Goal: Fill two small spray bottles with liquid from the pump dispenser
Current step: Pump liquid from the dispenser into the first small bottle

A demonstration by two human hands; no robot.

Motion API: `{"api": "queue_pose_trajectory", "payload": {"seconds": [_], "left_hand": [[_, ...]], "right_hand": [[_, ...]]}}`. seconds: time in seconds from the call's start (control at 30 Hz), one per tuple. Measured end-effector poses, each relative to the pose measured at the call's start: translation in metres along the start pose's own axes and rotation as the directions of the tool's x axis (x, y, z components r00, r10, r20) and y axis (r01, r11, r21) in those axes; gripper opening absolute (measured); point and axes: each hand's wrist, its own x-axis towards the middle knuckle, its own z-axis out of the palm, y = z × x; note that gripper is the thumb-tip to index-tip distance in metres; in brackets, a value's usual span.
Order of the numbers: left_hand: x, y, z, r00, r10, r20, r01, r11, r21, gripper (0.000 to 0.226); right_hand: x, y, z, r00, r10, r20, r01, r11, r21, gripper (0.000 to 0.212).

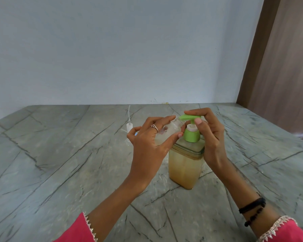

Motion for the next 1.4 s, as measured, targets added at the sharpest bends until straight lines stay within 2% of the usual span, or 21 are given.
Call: {"api": "queue_pose_trajectory", "payload": {"seconds": [0.27, 0.37, 0.47, 0.67, 0.87, 1.03, 1.23, 1.4], "left_hand": [[-0.001, -0.001, 0.001, 1.000, -0.005, 0.006, 0.005, 1.000, 0.001, 0.036], [-0.001, -0.001, 0.000, 1.000, -0.007, 0.007, 0.008, 1.000, -0.012, 0.043], [0.000, -0.002, 0.000, 1.000, -0.008, 0.009, 0.009, 1.000, -0.017, 0.047], [0.000, -0.001, 0.000, 1.000, 0.009, 0.001, -0.009, 1.000, -0.001, 0.043], [0.003, 0.000, -0.001, 1.000, 0.018, -0.013, -0.017, 0.999, 0.035, 0.047], [0.002, 0.001, -0.002, 1.000, 0.010, 0.011, -0.011, 0.999, 0.050, 0.049], [0.006, 0.002, -0.005, 1.000, -0.010, -0.007, 0.010, 1.000, -0.020, 0.036], [0.006, 0.001, -0.004, 1.000, 0.014, -0.017, -0.014, 1.000, 0.009, 0.033]], "right_hand": [[0.006, -0.005, 0.002, 0.996, 0.054, -0.072, -0.053, 0.999, 0.008, 0.022], [0.007, -0.003, 0.002, 0.996, 0.025, -0.083, -0.025, 1.000, 0.008, 0.022], [0.003, 0.001, 0.000, 0.999, -0.025, -0.036, 0.025, 1.000, -0.012, 0.025], [-0.002, 0.008, -0.007, 0.997, -0.032, 0.073, 0.035, 0.999, -0.029, 0.025], [0.001, 0.004, -0.001, 0.999, -0.015, -0.038, 0.014, 0.999, -0.032, 0.014], [0.003, 0.003, -0.002, 0.998, -0.008, -0.062, 0.002, 0.996, -0.093, 0.021], [-0.002, 0.006, -0.005, 0.999, -0.053, 0.012, 0.054, 0.994, -0.099, 0.023], [-0.004, 0.009, -0.008, 0.997, -0.052, 0.058, 0.058, 0.993, -0.106, 0.025]]}}
